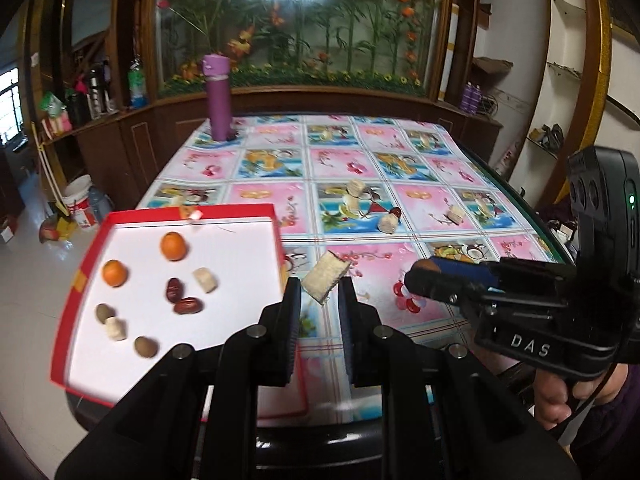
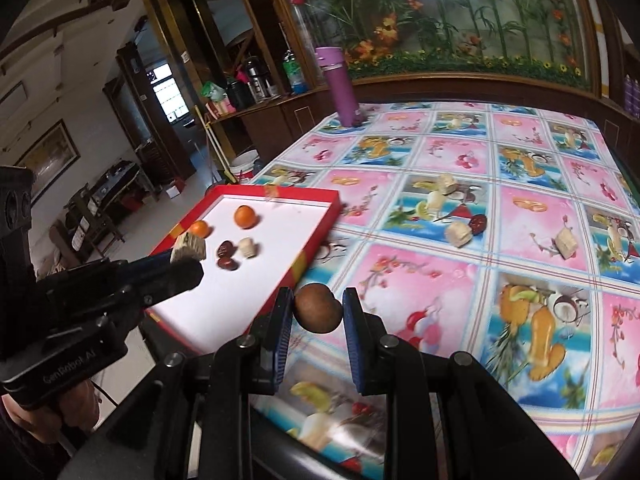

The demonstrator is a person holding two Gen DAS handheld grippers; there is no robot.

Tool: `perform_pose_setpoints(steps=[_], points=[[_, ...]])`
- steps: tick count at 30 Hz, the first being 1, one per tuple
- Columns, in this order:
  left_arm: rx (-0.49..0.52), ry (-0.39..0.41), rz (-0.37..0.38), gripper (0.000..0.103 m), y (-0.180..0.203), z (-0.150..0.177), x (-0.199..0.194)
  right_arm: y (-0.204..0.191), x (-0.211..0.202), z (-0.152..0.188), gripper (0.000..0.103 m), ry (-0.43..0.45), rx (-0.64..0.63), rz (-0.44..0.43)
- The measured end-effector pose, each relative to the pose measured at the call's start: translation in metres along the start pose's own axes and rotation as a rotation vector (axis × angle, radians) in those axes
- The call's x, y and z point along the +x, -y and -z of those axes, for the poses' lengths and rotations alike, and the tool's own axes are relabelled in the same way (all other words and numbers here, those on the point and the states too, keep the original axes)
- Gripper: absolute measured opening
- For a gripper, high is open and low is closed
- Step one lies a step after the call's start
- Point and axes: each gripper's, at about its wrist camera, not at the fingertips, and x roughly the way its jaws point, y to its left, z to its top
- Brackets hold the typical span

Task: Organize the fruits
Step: 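Carry the brown fruit and beige cube over the white tray with both tools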

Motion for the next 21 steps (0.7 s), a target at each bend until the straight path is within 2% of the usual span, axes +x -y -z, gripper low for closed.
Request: perform_pose_setpoints(steps=[14,21], points=[[0.026,0.073,-0.007,0.02,0.017,0.015,-0.054,-0.018,-0.068,0.022,0.024,0.106,-0.021,0.04],[0.023,0.109,-0.036,0.02,0.011,0.026,-0.084,-0.005,-0.095,0.036,0.024,0.147,0.008,0.063]])
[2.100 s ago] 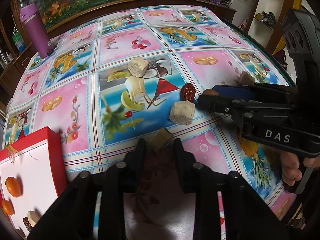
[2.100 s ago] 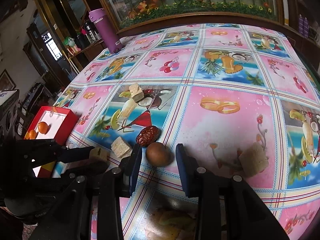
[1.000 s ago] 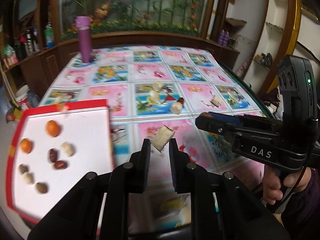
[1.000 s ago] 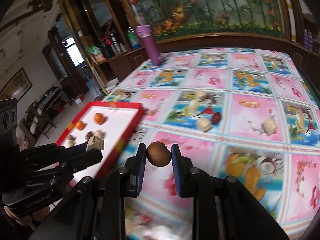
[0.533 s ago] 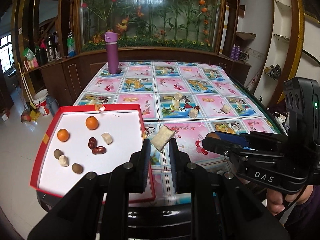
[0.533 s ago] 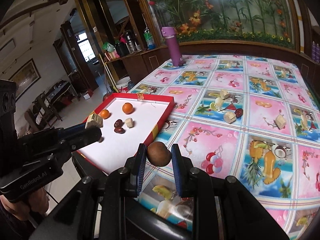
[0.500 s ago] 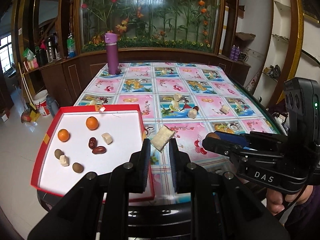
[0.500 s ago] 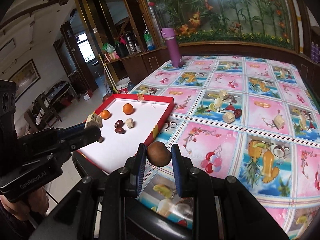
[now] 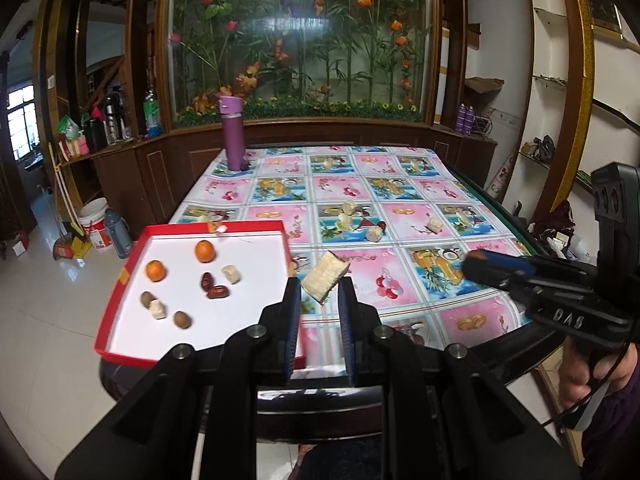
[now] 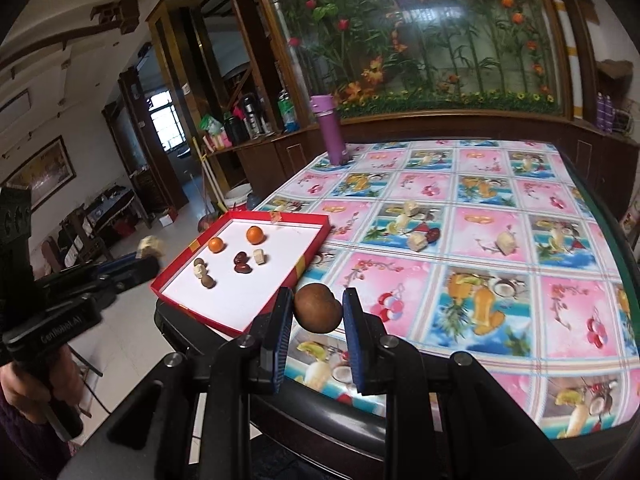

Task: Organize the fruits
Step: 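Carry the brown fruit and beige cube over the white tray with both tools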

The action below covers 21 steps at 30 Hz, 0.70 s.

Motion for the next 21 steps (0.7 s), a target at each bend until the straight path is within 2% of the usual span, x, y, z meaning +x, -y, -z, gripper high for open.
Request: perform_pose_setpoints(steps=[6,12,16,21], points=[[-0.043,0.003,-0.06,0.02,-0.032,0.015,-0.015,0.014,0.004,0.007,0.024,-0.019,0.044,0.008],[-0.11,-0.016,-0.129,0.02,-0.069,0.033,-0.019,0.014,0.027,0.01,0.024,-0.075,0.058,-0.018],[-0.163,-0.054,-0.154,0.02,-0.093,0.049,-0.01,0.005,0.052,0.01,0.024,-0.131,0.059,-0.047],[-0.205,-0.122,-0.139,0.02,-0.112,0.062,0.017,-0.019,0.085,0.003,0.024,-0.175,0.041,-0.09]])
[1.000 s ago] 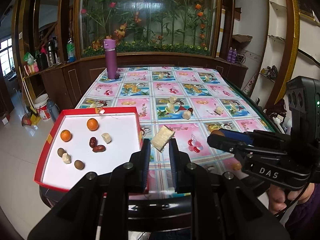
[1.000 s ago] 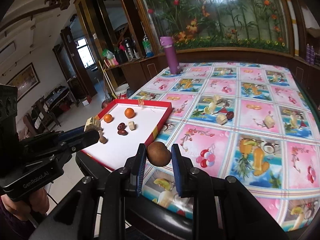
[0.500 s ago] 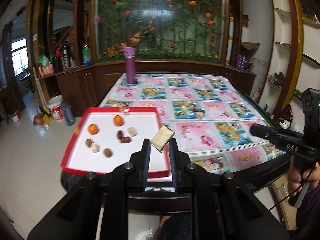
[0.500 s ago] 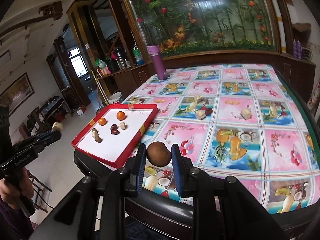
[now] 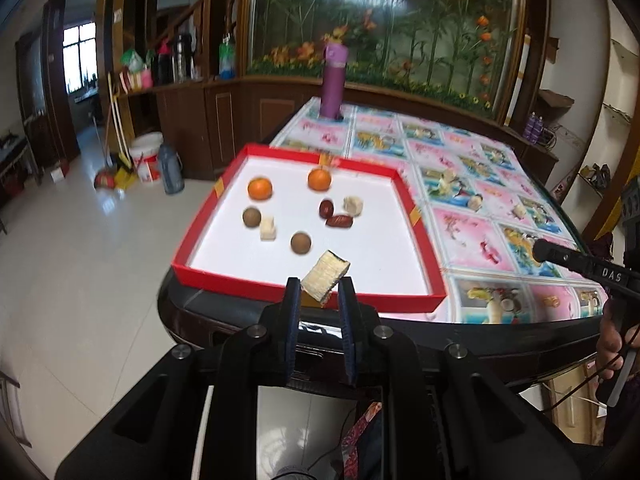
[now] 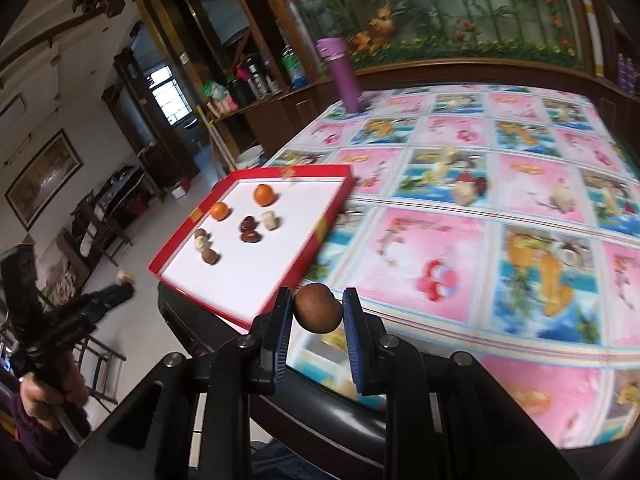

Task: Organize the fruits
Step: 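Carry the brown fruit and beige cube over the white tray with both tools, then lower the brown fruit and beige cube into the tray and open both tools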

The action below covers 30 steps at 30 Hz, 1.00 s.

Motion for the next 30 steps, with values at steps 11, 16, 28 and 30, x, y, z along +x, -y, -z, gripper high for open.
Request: perform_pose_setpoints(steps=[11,16,28,30], points=[[-0.026,-0.071,0.032,0.02,-0.008,-0.015,0.049,-0.062,0.075,-0.021,0.024,-0.102,-0.093,-0.089],[-0.01,-0.067,0.011,0.02,-0.008,-0.03,0.06,-0.071,0.091,-0.023,0.024,-0.118,-0.097,-0.1],[-0.012,-0.062,-0.017,0.02,-0.017,-0.043,0.071,-0.073,0.109,-0.035,0.024,-0.142,-0.072,-0.08],[-0.017,-0.065,-0.014,0.02,-0.022,-0.048,0.075,-0.073,0.117,-0.041,0.024,-0.151,-0.066,-0.075]])
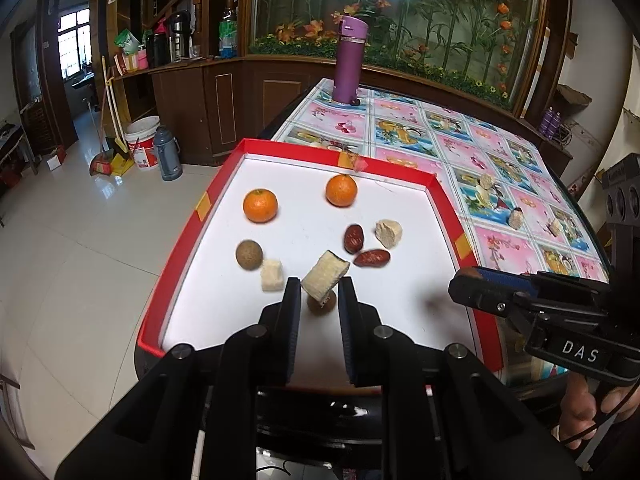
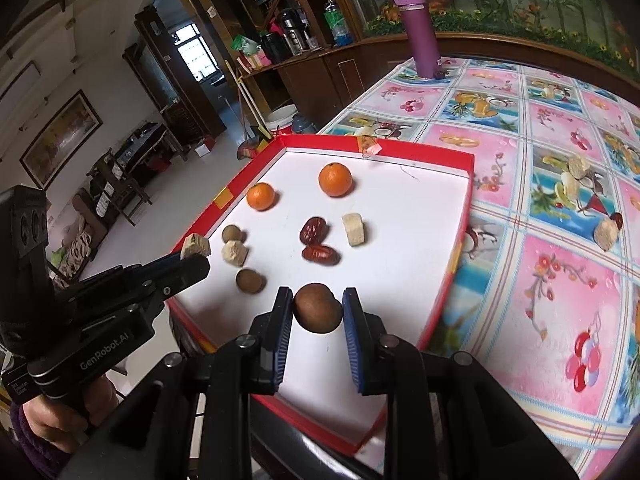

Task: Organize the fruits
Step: 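Lower the brown fruit and beige cube into the tray and open both tools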

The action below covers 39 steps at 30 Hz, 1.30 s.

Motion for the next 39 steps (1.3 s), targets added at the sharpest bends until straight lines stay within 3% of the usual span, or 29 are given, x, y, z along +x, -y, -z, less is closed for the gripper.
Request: perform_pose_setpoints(steps=[12,26,34,39], points=[[-0.019,-0.046,0.009,0.02,-0.025,-0.038,0.031,-0.016,0.023,-0.018,0.024,-0.037,0.007,-0.022],[0.035,-0.156,0.025,0.02,-0.022,-0.041,0.065,-0.017,0.045,-0.014,0.024,-0.109,-0.019,0.035],[0.086,-0.189,0.023,0.02,-0.019,-0.05,0.074,0.007,0.034,-0.027,0.024,-0.058,0.034,0.082],[0.088,-0.207,0.034,0.02,-0.016,-0.057,0.082,0.021,0.04,-0.058,0.024,-0.05,0.062,0.103]])
